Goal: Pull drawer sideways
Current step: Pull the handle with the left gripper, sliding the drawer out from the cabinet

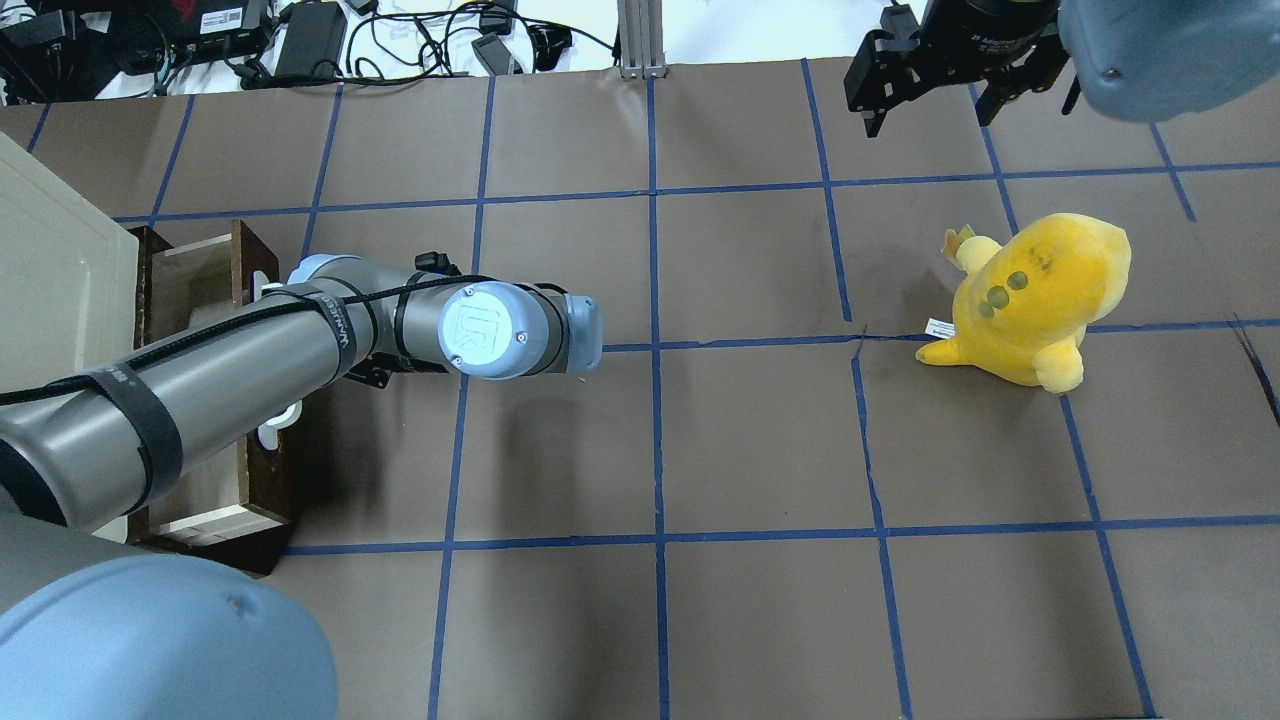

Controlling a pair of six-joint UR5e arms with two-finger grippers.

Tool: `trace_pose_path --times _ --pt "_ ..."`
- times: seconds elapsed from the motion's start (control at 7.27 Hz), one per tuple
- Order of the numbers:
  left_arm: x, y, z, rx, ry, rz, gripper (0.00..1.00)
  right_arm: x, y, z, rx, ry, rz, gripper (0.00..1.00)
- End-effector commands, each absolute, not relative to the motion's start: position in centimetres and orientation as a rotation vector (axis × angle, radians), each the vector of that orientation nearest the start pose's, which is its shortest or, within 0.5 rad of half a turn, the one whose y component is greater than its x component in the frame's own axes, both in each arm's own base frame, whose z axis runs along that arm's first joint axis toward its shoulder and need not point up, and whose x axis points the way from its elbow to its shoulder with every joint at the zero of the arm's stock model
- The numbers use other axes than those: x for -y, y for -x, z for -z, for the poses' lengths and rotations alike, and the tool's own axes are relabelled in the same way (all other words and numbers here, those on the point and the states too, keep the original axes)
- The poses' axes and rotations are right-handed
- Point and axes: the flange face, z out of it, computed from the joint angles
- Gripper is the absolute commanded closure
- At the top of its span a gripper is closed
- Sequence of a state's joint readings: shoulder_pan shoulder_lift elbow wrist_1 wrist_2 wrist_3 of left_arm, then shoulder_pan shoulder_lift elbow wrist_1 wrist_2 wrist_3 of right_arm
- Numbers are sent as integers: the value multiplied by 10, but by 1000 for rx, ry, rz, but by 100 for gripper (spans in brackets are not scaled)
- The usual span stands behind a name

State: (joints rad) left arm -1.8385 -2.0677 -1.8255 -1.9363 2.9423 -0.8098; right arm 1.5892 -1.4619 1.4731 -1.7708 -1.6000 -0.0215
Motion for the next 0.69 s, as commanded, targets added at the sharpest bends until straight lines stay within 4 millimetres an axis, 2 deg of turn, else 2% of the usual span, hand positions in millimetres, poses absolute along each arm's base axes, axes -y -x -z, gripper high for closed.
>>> trace_pose_path --times 0.0,0.55 --pt "485 178 -170 -1620 -352 -161 68 553 -141 -502 -3156 59 301 0" --pt "483 183 -169 -1615 -365 -154 68 553 -141 -502 -3156 59 301 0"
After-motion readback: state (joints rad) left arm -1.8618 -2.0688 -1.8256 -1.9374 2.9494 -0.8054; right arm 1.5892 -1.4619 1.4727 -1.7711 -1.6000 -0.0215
